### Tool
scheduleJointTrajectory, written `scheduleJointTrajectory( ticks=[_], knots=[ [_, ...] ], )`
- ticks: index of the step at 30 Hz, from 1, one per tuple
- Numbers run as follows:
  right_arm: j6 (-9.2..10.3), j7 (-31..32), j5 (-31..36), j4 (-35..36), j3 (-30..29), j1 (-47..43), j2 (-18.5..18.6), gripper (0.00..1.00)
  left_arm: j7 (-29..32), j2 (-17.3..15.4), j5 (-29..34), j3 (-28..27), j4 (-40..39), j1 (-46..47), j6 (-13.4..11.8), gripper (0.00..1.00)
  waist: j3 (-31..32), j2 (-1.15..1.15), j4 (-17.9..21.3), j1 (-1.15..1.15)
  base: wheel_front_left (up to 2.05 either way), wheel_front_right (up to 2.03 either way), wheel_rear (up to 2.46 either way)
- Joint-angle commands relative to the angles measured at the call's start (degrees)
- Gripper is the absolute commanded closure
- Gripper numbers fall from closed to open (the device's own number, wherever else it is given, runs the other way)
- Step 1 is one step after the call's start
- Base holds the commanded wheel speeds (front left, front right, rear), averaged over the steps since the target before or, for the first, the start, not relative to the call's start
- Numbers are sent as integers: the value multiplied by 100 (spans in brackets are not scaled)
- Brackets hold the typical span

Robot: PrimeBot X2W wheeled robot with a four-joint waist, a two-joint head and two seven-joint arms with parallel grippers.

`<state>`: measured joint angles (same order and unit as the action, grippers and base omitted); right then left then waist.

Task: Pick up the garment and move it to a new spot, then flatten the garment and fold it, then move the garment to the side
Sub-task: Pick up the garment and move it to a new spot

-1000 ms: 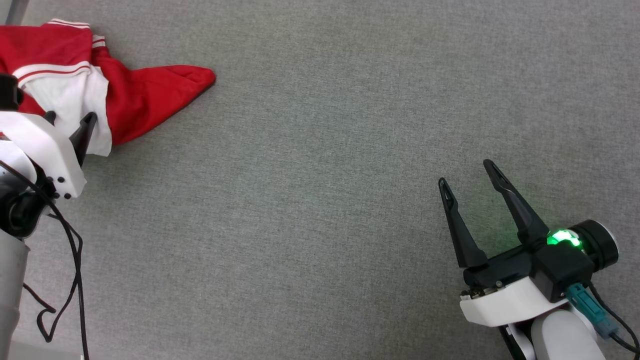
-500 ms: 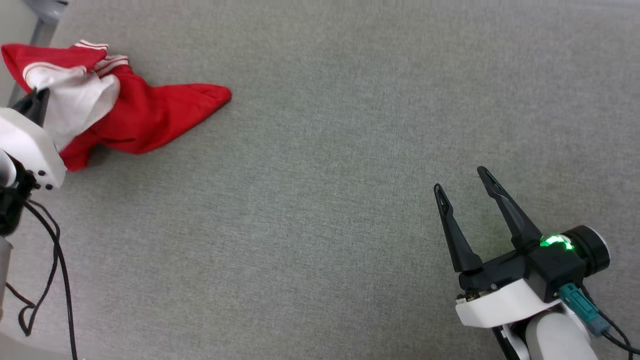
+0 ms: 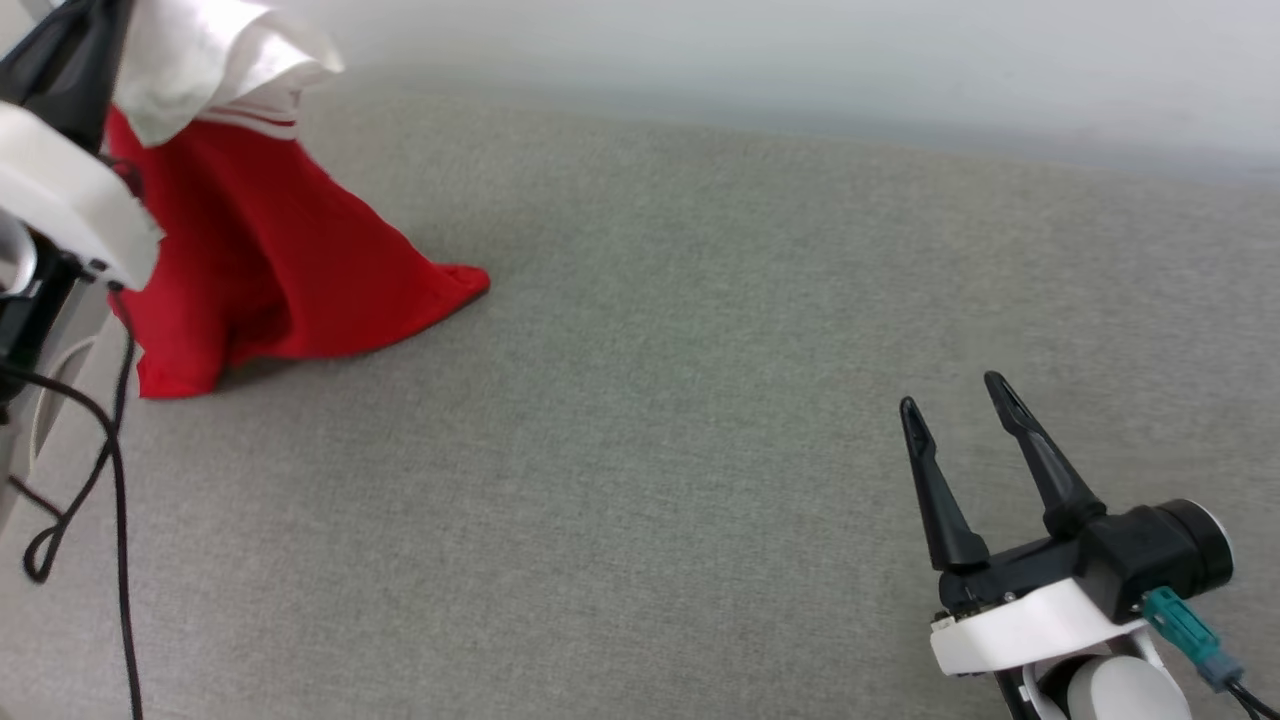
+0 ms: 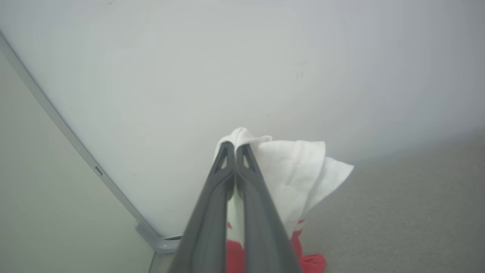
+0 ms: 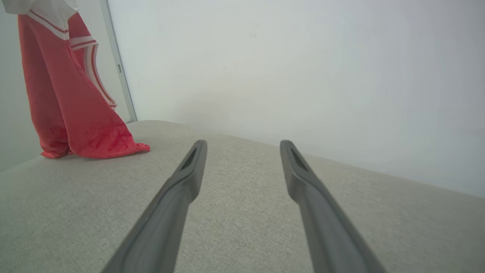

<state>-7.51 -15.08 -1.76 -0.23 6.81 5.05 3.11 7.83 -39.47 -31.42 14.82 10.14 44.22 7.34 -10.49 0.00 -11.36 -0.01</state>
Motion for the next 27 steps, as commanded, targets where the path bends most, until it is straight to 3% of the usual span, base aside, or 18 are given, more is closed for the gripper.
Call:
scheduleJointTrajectory(
  ticks=[1,7,13,18,19,21,27],
  knots=[
    [4,-14,-60,-13,-49,-57,-28,0,66,58,-39,46,-155,104,-6,100,187,0,149,1,0,0,0],
    [4,-15,-341,-52,-217,-135,-31,0,511,410,-306,233,-1068,364,-95,100,460,0,539,1,0,0,0],
    [4,-14,-560,-127,-335,-184,-32,0,813,955,-392,611,-1469,801,-178,100,682,0,1106,1,0,0,0],
    [4,-14,-653,-170,-469,-240,-29,0,780,1694,-537,882,-1363,1291,-245,100,815,0,1603,1,0,0,0],
    [4,-14,-750,-191,-663,-273,-30,0,541,2069,-517,935,-1171,1572,-309,100,858,0,1864,1,0,0,0],
    [4,-13,-772,-202,-811,-291,-30,0,350,2327,-631,844,-951,1652,-414,100,869,0,2017,1,0,0,0],
    [4,-14,-793,-225,-1194,-316,-32,0,190,2467,-846,790,-308,1346,-432,100,701,0,2233,1,0,0,0]
  ],
)
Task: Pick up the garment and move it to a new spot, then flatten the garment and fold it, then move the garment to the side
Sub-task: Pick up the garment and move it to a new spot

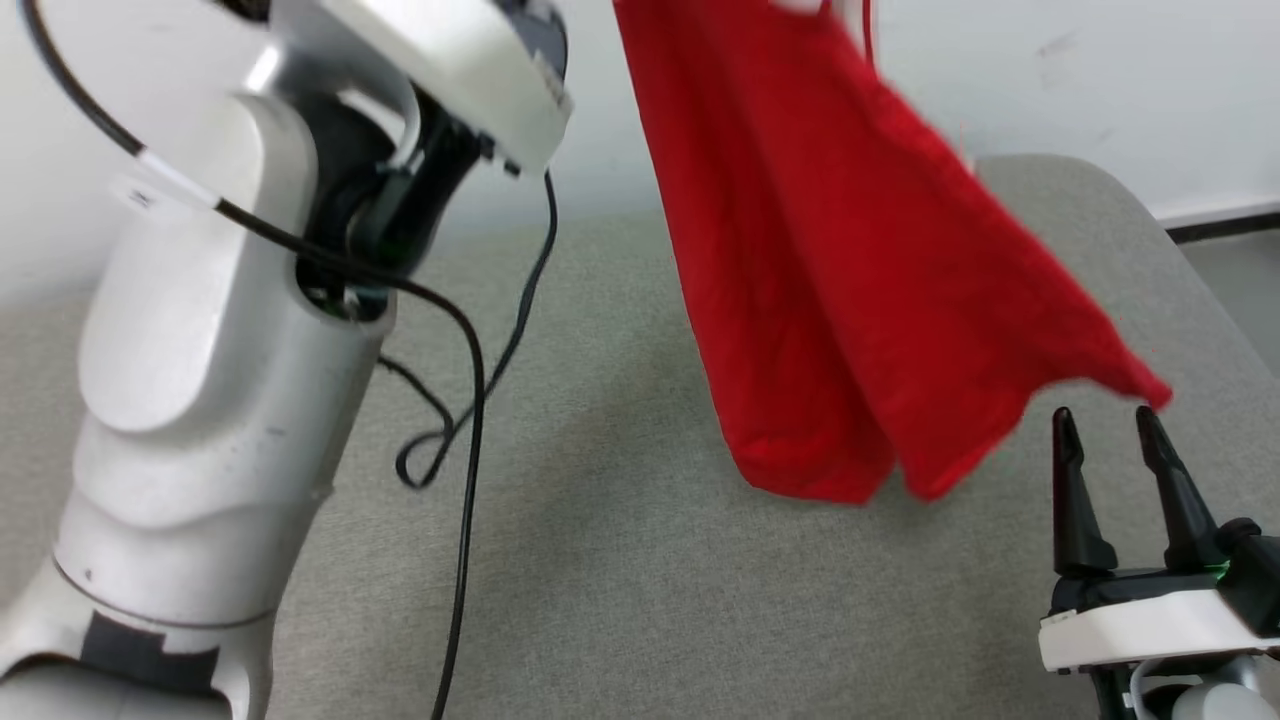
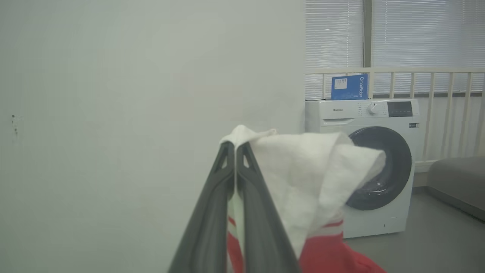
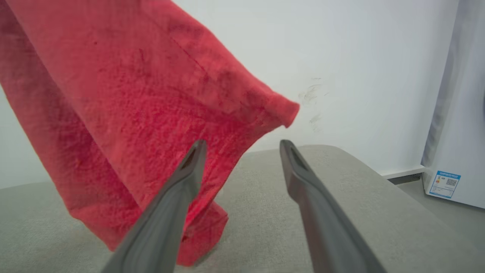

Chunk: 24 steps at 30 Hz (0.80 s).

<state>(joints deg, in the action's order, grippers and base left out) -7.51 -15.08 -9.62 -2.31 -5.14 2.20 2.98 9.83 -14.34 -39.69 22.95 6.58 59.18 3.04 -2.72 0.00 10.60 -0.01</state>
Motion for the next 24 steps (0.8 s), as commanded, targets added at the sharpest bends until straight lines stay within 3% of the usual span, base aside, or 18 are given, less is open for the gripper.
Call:
scheduleJointTrajectory(
  ticks=[1,12,21,22,23,24],
  knots=[
    [4,-14,-12,-20,-53,-15,-18,0,20,-94,-63,-16,147,-297,12,100,-135,0,34,1,0,0,0],
    [4,-14,59,-10,-103,358,-17,0,-4,-1128,-106,202,1515,-2192,282,100,-815,0,-287,1,0,0,0],
    [4,-14,264,-43,42,602,-16,0,-226,-1577,160,484,2576,-2032,401,100,-1167,0,-525,1,0,0,0],
    [4,-14,273,-45,62,621,-16,0,-256,-1619,214,534,2686,-2002,404,85,-1184,0,-536,1,0,0,0],
    [4,-14,275,-51,77,629,-16,0,-295,-1674,295,574,2786,-1968,408,23,-1194,0,-547,1,0,0,0],
    [4,-14,272,-54,92,627,-17,0,-386,-1750,407,584,2913,-1899,355,0,-1202,0,-557,1,0,0,0]
  ],
)
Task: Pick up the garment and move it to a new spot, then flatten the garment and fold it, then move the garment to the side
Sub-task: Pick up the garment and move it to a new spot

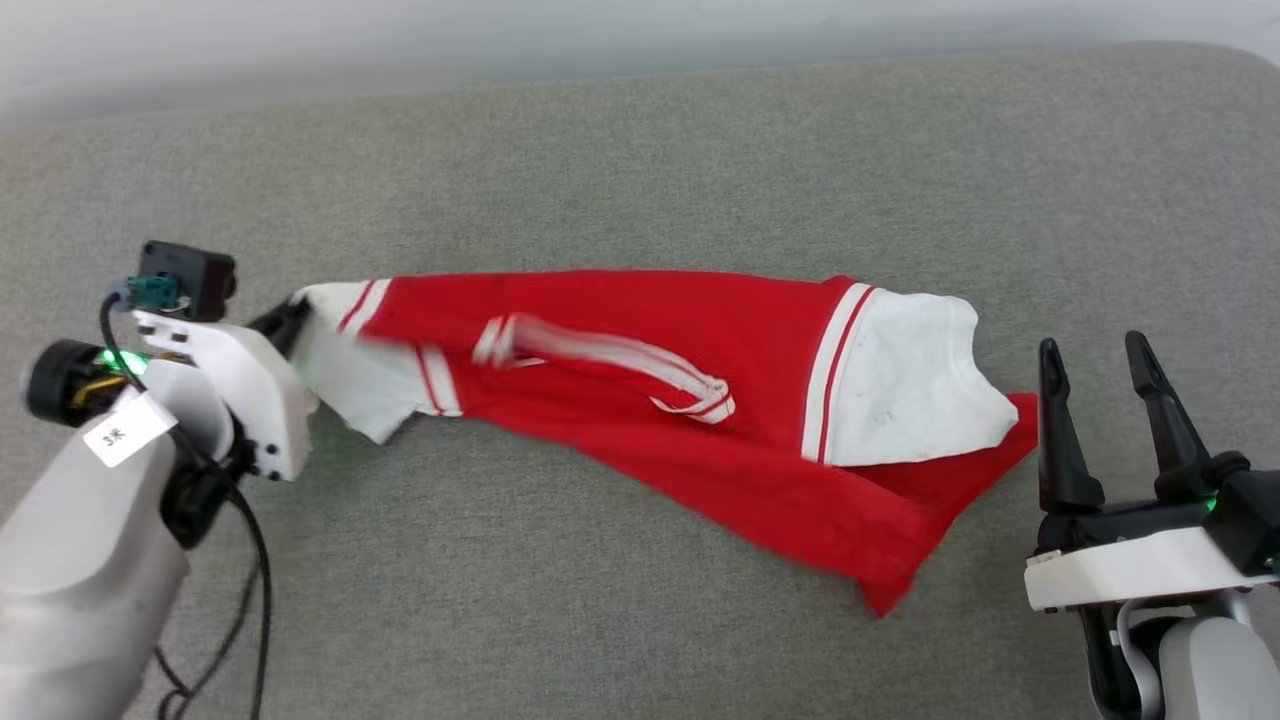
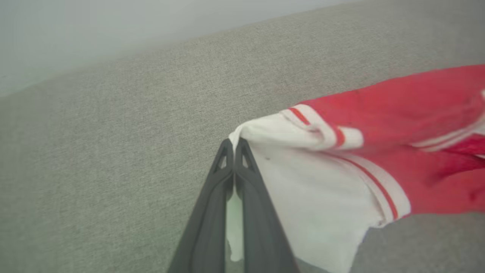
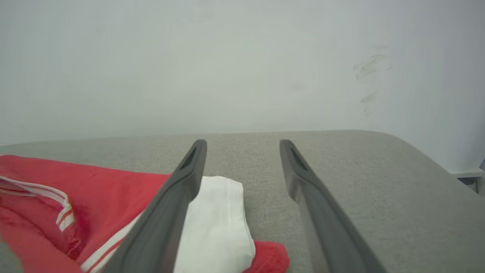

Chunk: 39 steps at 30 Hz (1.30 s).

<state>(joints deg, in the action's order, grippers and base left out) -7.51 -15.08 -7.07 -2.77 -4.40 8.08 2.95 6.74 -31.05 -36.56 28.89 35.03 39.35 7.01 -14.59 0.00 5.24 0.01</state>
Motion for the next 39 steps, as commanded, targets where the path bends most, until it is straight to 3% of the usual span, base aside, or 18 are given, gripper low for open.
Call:
scheduleJointTrajectory(
  ticks=[1,5,8,15,19,26,32,39],
  knots=[
    [4,-14,26,-14,32,44,-14,0,-156,-150,221,31,181,151,-94,0,-18,0,-29,-1,0,0,0],
    [4,-14,62,-38,58,0,-13,0,-643,-139,524,94,576,317,-317,0,76,0,-81,-1,0,0,0],
    [4,-14,90,-44,31,-80,-13,0,-1082,-65,616,114,742,364,-323,0,222,0,-168,-1,0,0,0],
    [4,-14,182,25,-73,-226,-14,0,-2012,209,852,152,599,355,-512,0,606,0,-437,-1,0,0,0],
    [4,-14,290,93,-141,-338,-13,0,-2191,400,1028,-4,-83,21,-777,0,869,0,-640,-1,0,0,0],
    [5,-14,555,168,-83,-596,-13,0,-2193,736,1573,-806,-2221,-1384,-1376,0,1185,0,-876,-1,0,0,0],
    [5,-14,663,201,-7,-768,-11,0,-2194,1043,2154,-1069,-3166,-2663,-1520,0,1296,0,-942,-1,0,0,0],
    [5,-14,617,196,99,-960,-12,0,-2195,1517,2821,-1239,-3521,-3817,-1657,0,1378,0,-896,-1,0,0,0]
  ],
)
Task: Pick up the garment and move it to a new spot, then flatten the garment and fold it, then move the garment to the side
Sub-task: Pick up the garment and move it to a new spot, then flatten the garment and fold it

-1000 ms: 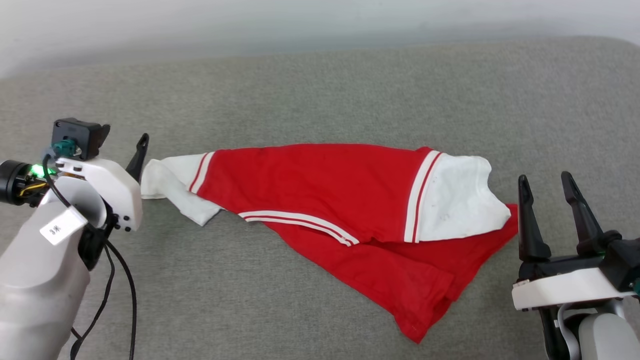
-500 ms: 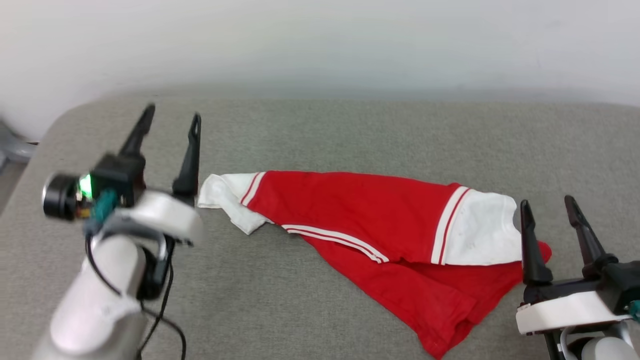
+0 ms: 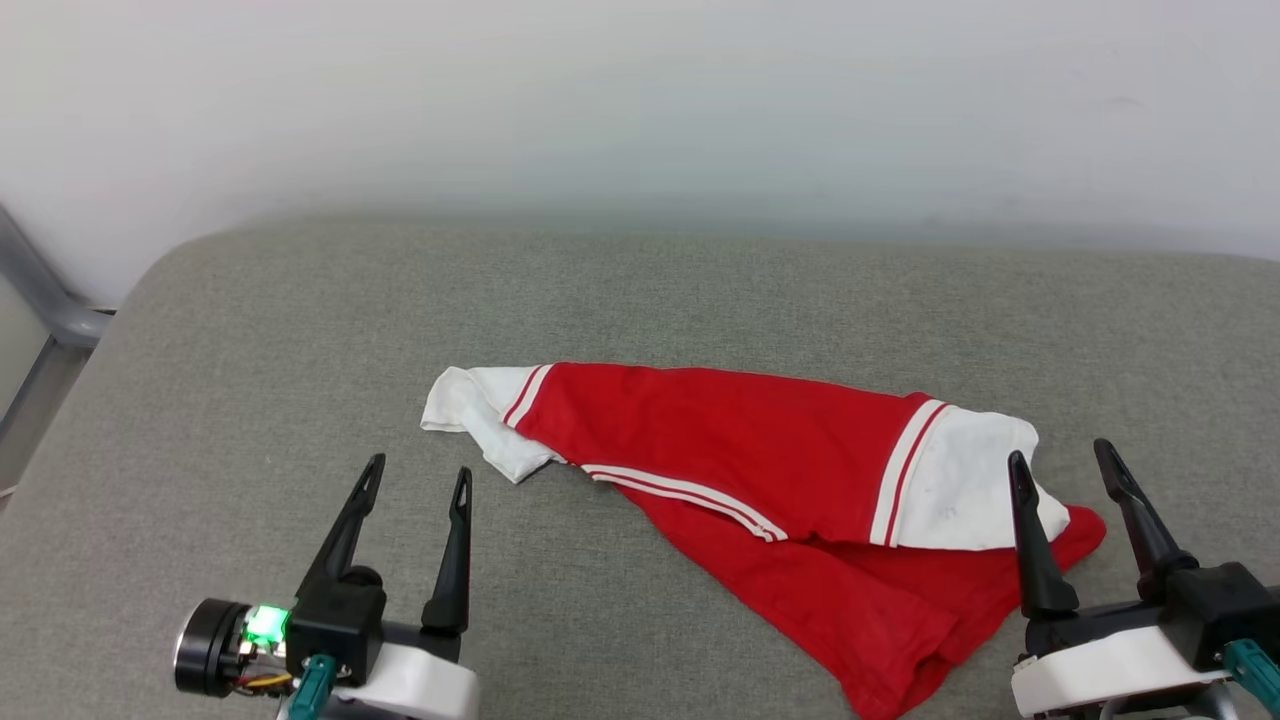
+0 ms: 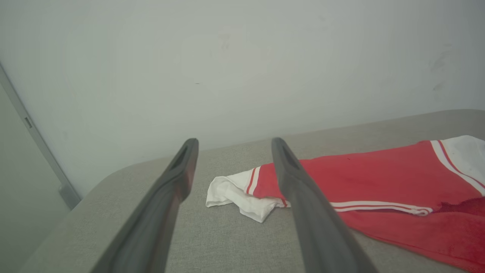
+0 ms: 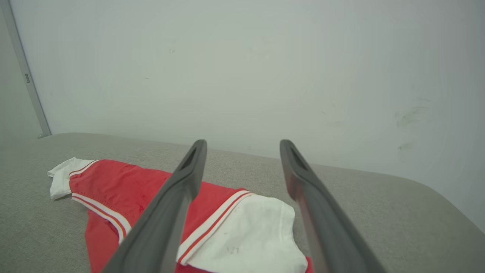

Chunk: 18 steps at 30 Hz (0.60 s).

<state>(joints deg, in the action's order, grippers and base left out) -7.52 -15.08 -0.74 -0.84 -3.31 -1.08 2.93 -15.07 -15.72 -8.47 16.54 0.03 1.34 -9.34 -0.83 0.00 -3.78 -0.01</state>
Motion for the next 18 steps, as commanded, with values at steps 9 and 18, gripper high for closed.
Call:
scheduleJointTrajectory(
  ticks=[9,18],
  knots=[
    [5,-14,381,-184,49,-37,-4,0,-15,306,295,-300,-95,-190,154,0,-76,0,24,1,0,0,0],
    [7,704,718,-970,1209,456,1140,0,-15,508,474,-406,-71,-46,369,0,-363,0,-72,1,0,0,0]
  ],
)
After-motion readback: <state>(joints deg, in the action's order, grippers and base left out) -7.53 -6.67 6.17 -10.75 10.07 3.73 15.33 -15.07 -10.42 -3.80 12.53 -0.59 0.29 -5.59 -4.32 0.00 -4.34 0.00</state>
